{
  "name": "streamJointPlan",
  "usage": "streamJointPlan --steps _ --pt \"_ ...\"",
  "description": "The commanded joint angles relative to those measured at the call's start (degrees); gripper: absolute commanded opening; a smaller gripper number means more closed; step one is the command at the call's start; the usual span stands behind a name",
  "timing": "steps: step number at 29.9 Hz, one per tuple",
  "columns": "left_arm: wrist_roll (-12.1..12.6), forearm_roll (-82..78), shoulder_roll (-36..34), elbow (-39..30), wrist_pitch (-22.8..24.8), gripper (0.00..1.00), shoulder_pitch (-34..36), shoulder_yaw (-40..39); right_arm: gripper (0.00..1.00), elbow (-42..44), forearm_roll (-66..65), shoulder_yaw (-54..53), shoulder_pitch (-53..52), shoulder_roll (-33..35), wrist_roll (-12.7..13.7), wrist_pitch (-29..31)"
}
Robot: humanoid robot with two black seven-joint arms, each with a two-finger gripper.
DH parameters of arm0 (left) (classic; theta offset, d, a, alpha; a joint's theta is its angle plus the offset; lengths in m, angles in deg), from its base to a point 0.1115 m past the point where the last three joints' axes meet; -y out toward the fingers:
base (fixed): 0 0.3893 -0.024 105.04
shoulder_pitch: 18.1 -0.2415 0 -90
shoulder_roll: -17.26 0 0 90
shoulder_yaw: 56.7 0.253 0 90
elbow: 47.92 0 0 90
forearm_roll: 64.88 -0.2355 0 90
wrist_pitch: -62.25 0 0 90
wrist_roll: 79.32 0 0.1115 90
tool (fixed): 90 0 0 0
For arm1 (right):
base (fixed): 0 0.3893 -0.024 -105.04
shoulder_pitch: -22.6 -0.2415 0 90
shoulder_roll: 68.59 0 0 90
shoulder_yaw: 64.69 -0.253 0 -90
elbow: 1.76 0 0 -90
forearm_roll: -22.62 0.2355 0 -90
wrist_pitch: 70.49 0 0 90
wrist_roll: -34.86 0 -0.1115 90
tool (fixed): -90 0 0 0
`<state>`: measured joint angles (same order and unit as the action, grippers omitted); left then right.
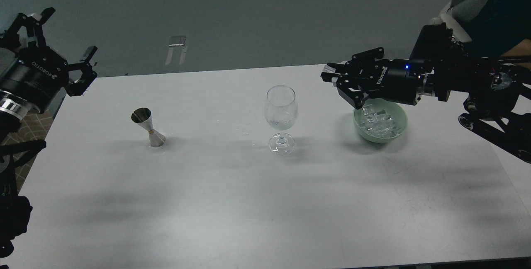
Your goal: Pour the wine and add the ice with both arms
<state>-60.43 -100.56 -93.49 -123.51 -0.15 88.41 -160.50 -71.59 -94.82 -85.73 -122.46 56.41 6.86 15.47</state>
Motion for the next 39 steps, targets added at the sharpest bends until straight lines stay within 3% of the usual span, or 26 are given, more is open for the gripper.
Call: streamJointPlan --steps 1,18,34,39 --pt "0.0 0.0 0.0 -0.1 -0.1 0.98 0.0 0.0 0.09 0.1 0.6 0.2 -1.1 -2.1 0.0 1.6" --pt "0.0 0.1 0.7 -0.1 -0.1 0.98 0.5 0.0 0.09 0.9 8.2 9.0 -18.8 -6.4 0.0 12.2" --pt "-0.1 0.1 0.9 -0.1 0.0 0.98 0.1 -0.3 0.10 5.3 14.2 16.9 -29.8 -14.2 0.0 29.8" --pt "-0.1 0.1 0.9 -0.1 0.0 0.98 0.0 -0.4 0.13 6.3 14.2 16.9 -30.9 -15.1 0.0 32.0"
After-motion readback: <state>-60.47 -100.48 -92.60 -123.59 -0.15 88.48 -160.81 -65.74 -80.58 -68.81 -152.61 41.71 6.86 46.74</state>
